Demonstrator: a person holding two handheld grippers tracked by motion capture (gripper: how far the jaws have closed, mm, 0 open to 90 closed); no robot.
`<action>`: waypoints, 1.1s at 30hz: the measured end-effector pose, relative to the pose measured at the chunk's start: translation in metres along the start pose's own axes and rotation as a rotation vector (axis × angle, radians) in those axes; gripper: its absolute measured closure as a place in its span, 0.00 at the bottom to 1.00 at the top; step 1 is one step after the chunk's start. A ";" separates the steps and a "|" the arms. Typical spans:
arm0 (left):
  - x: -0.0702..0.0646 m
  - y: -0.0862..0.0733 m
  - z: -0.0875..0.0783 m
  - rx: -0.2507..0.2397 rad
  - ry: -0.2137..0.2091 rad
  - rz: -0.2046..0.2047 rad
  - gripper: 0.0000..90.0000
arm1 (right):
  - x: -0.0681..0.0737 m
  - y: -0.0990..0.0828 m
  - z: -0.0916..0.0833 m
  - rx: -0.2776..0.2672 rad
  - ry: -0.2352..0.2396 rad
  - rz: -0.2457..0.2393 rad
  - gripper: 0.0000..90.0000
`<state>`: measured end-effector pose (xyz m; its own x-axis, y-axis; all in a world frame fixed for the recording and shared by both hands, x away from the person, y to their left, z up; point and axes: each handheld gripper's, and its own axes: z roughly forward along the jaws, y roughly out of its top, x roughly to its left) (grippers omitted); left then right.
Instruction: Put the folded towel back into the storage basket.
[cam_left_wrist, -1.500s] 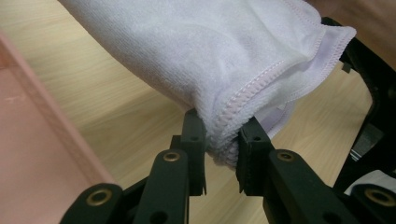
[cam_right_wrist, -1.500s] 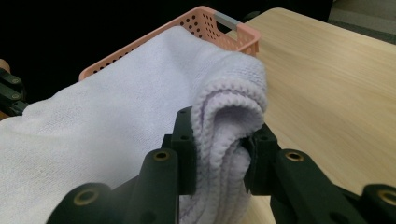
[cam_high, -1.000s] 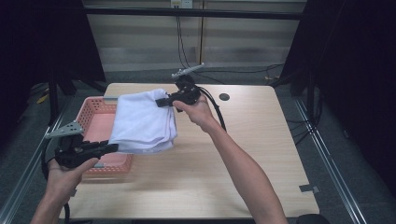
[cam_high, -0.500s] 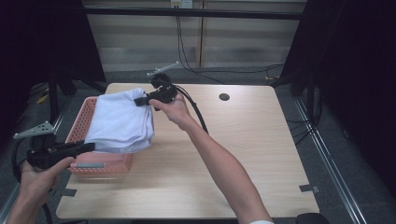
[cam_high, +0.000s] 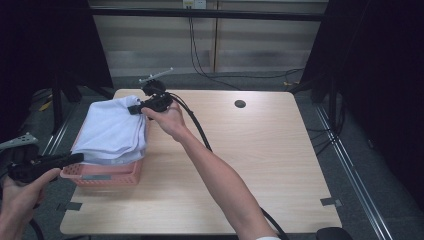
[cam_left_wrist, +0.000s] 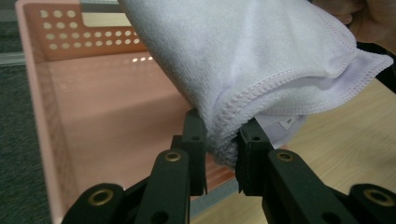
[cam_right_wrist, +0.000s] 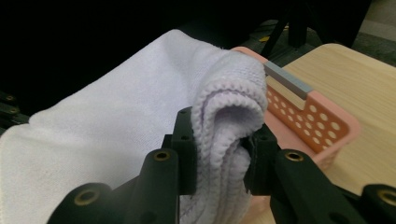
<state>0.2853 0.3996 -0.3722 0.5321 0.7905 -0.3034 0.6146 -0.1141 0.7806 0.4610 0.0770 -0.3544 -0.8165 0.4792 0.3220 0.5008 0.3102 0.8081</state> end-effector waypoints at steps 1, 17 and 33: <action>0.003 -0.001 -0.002 0.002 0.005 -0.003 0.85 | 0.001 0.000 0.004 0.001 0.004 0.005 0.78; 0.038 -0.016 0.001 0.027 0.065 -0.078 0.85 | -0.002 -0.015 0.053 0.025 -0.005 0.061 0.78; 0.045 -0.017 0.016 0.095 0.103 -0.093 0.85 | -0.011 -0.034 0.075 0.052 -0.034 0.086 0.77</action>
<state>0.3078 0.4271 -0.4079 0.4108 0.8571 -0.3108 0.7134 -0.0899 0.6949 0.4748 0.1223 -0.4224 -0.7603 0.5331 0.3712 0.5832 0.3084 0.7515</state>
